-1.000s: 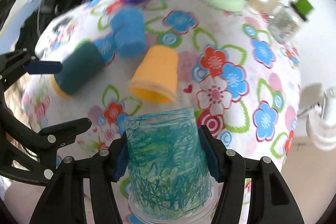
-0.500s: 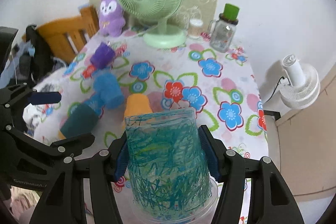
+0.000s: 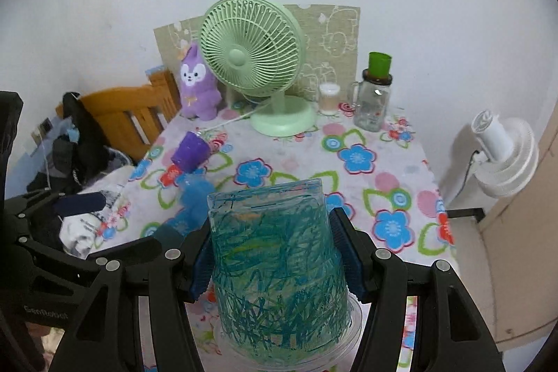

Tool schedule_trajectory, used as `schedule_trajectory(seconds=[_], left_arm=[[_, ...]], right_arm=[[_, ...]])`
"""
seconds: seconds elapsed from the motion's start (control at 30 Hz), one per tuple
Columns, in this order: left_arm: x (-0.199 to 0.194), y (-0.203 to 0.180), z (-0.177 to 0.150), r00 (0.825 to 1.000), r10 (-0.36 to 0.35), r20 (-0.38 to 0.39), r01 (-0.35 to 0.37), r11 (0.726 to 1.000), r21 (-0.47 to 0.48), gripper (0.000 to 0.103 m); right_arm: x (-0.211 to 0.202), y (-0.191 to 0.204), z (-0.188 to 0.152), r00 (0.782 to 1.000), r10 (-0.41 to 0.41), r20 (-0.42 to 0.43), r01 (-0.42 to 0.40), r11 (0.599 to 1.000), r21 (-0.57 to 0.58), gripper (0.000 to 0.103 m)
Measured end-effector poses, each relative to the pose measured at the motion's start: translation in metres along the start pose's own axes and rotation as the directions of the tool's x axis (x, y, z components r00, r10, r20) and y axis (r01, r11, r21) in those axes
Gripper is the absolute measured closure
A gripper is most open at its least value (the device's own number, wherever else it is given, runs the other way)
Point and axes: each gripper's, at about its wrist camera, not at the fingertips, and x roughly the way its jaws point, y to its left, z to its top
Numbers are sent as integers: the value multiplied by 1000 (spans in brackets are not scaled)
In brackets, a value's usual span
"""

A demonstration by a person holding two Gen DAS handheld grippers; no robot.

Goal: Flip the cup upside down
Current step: 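Lower the inverted cup onto the tablecloth with the right tool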

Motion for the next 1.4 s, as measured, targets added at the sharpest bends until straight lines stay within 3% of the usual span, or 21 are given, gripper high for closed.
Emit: schedule_trajectory(seconds=[0.13, 0.27, 0.77, 0.9, 1.0, 1.4], left_arm=[[14, 5, -8, 999, 41, 6, -41, 999, -14, 5], [29, 6, -19, 1000, 29, 2, -29, 999, -30, 5], [90, 12, -48, 995, 91, -30, -92, 995, -41, 5], [101, 13, -53, 997, 50, -53, -54, 995, -79, 5], [106, 10, -56, 997, 64, -50, -67, 996, -62, 5], [120, 4, -63, 992, 96, -82, -98, 995, -29, 5]], right_arm=[[19, -1, -14, 1000, 16, -19, -16, 1000, 8, 39], [35, -9, -28, 999, 40, -29, -39, 998, 59, 39], [85, -28, -73, 999, -4, 41, 0, 995, 103, 39], [89, -31, -80, 996, -18, 91, 9, 995, 102, 39], [96, -34, -83, 994, -27, 108, 15, 994, 109, 39], [120, -43, -104, 999, 1, 39, -8, 982, 191, 38]])
